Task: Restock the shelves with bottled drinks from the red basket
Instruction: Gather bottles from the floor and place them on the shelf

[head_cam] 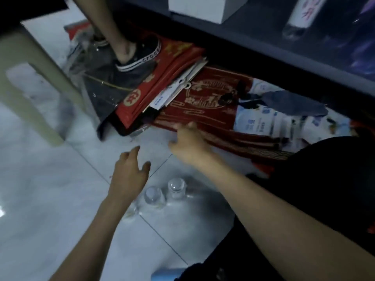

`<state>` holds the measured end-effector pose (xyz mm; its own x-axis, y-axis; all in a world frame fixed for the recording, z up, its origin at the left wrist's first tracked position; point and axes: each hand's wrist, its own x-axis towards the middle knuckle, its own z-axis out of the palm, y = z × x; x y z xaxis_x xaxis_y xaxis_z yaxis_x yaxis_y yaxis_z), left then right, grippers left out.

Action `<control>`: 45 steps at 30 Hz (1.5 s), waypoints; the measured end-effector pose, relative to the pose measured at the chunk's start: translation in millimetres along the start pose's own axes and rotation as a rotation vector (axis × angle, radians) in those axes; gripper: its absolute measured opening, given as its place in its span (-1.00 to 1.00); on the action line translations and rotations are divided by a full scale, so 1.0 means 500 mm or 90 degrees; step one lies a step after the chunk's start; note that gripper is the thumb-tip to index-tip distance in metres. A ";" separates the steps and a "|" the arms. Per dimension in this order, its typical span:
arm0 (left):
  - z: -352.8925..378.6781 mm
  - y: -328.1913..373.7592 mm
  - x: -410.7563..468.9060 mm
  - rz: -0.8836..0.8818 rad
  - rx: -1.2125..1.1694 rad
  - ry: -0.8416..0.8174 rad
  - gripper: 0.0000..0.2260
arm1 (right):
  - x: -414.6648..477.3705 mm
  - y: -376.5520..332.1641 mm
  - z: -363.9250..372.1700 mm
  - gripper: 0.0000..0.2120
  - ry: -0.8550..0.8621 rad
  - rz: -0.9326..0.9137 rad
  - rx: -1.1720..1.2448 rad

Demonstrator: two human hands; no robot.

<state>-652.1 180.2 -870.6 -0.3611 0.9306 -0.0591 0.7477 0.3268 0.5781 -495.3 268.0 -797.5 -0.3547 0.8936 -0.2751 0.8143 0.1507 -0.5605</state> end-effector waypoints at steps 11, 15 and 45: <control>0.218 -0.189 -0.055 -0.164 -0.110 -0.176 -0.28 | 0.027 0.175 0.281 -0.44 -0.252 0.083 -0.033; 0.268 -0.235 -0.052 -0.144 -0.131 -0.184 -0.19 | 0.043 0.215 0.311 -0.62 -0.195 0.036 -0.063; 0.333 -0.272 -0.043 -0.209 -0.262 -0.217 -0.31 | 0.037 0.298 0.408 -0.14 -0.298 0.219 0.205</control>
<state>-653.6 143.2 -1083.4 -0.2873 0.8146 -0.5038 0.3278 0.5778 0.7474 -474.2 220.6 -1045.6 -0.3206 0.5794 -0.7493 0.7642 -0.3093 -0.5660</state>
